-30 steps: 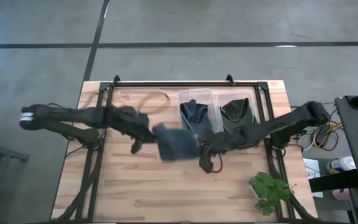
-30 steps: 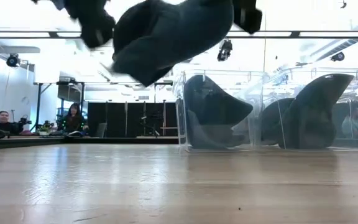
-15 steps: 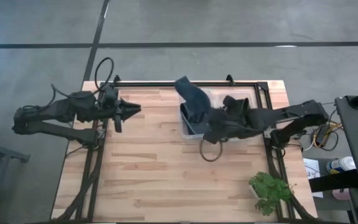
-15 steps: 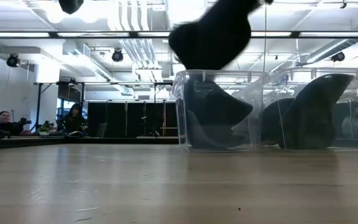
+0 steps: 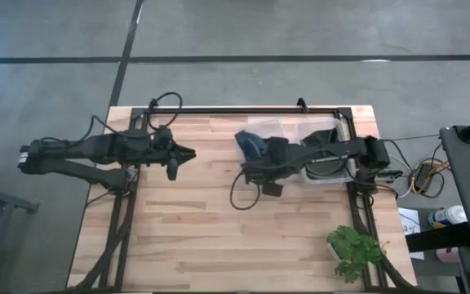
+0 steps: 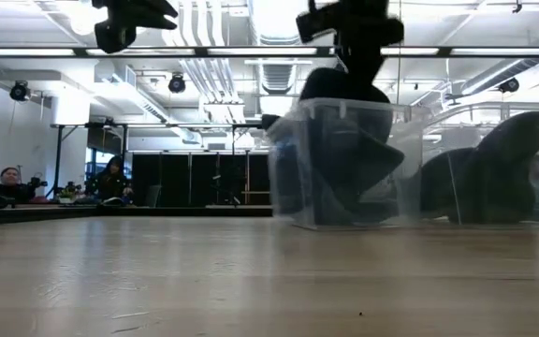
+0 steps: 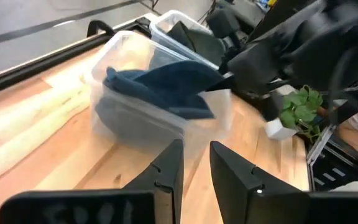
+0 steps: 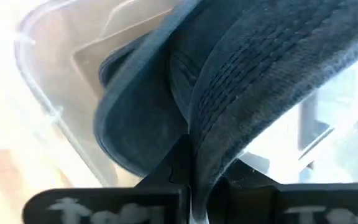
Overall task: Pick & Place hat
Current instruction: Put the blue cap into the left transparent bin
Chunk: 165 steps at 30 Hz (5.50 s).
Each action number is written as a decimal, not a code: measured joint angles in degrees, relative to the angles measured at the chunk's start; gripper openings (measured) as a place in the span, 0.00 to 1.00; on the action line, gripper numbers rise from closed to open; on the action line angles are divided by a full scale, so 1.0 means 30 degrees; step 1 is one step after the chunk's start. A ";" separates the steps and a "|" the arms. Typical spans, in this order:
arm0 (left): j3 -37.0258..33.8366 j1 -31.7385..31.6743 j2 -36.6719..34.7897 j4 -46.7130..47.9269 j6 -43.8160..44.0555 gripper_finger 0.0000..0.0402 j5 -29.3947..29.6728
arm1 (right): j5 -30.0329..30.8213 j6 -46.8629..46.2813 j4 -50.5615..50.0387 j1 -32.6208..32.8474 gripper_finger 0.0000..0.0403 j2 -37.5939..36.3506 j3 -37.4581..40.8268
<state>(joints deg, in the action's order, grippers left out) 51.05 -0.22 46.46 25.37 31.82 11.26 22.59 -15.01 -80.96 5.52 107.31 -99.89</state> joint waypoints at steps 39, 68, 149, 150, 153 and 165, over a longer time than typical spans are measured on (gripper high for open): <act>-0.0257 -0.0519 0.4694 -0.4119 -0.2249 0.18 0.0470 | 0.1542 -0.2902 -0.2982 0.1726 0.03 -0.0661 -0.0394; 0.0996 -0.1357 0.6174 -0.5165 -0.7653 0.18 0.0688 | 1.5100 1.1326 -0.3025 0.8165 0.03 -0.3193 0.1804; 0.3830 -0.0174 0.7458 -0.1999 -0.9676 0.18 -0.0771 | 0.4584 -0.0230 -0.3144 0.0360 0.03 -0.3389 0.5221; 0.3830 -0.0206 0.7745 -0.2044 -0.9816 0.18 -0.0774 | 0.4344 0.0005 -0.3090 0.0363 0.03 -0.3388 0.4690; 0.3830 -0.0334 0.8735 -0.2335 -1.0420 0.18 -0.0787 | 0.2706 -0.0008 -0.2998 0.0153 0.03 -0.3367 0.3126; 0.3816 -0.1493 1.2557 -0.2021 -1.0681 0.18 0.2087 | 0.3830 -0.3564 -0.2945 -0.0374 0.03 -0.3279 0.1331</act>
<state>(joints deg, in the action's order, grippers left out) 62.50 -4.70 84.13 19.30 -0.22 17.52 34.08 -25.70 -89.80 4.40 97.47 -95.89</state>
